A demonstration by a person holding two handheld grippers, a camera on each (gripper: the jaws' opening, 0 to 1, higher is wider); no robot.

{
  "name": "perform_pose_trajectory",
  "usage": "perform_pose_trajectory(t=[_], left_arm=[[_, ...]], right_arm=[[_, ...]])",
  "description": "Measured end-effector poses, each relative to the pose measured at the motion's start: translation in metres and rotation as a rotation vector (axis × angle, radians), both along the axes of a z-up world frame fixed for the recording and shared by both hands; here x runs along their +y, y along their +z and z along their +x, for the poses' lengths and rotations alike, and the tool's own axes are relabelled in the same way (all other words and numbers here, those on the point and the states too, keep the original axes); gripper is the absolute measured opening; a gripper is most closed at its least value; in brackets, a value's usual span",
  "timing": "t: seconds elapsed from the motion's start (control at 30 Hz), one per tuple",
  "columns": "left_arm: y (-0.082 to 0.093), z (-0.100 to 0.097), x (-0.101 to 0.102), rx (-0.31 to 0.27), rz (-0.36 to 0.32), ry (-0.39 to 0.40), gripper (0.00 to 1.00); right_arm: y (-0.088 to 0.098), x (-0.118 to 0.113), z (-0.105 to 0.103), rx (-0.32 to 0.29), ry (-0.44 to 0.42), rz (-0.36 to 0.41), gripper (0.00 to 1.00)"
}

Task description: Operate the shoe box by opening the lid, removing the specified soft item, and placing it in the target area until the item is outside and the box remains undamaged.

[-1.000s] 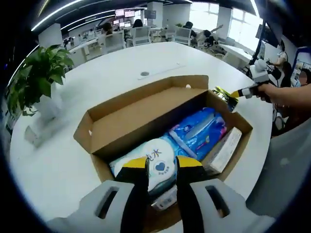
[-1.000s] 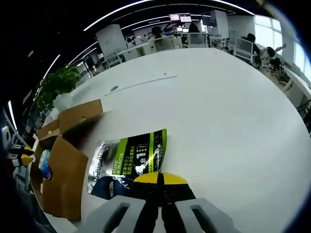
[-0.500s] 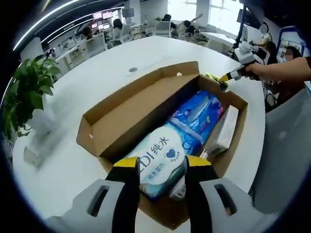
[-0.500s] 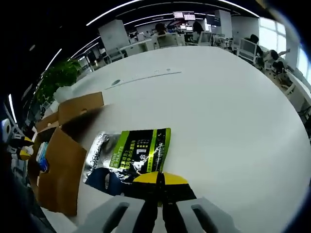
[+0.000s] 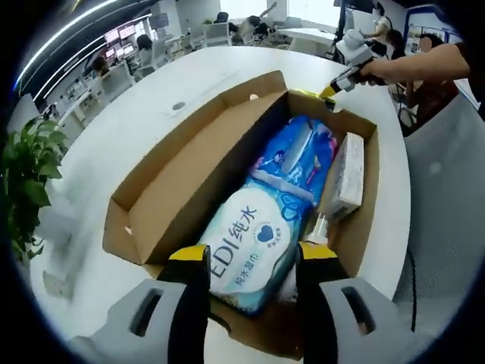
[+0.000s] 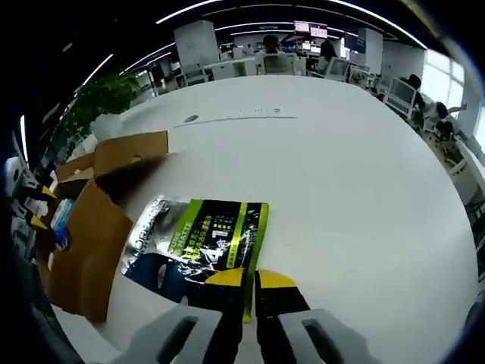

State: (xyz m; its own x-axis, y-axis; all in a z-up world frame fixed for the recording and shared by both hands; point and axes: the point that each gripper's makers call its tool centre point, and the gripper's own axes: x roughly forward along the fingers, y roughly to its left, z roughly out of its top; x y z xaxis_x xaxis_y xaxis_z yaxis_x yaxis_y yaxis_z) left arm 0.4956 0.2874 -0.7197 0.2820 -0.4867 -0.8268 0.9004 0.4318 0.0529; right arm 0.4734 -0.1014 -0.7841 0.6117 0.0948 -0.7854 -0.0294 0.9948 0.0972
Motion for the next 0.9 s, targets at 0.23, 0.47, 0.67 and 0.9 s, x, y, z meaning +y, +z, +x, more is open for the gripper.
perform_pose_trajectory(t=[0.23, 0.47, 0.67, 0.9], left_arm=[[-0.008, -0.001, 0.002, -0.002, 0.059, -0.067, 0.47], [-0.014, 0.002, 0.006, -0.014, 0.101, -0.111, 0.47], [-0.014, 0.004, 0.005, -0.021, 0.108, -0.152, 0.50], [-0.016, -0.003, -0.002, -0.032, 0.128, -0.210, 0.51]], right_arm=[[0.026, 0.006, 0.002, -0.072, 0.067, -0.008, 0.16], [0.066, 0.044, 0.009, -0.160, 0.276, 0.008, 0.26], [0.110, 0.100, 0.011, -0.282, 0.513, 0.040, 0.33], [0.141, 0.172, -0.003, -0.356, 0.787, 0.069, 0.41]])
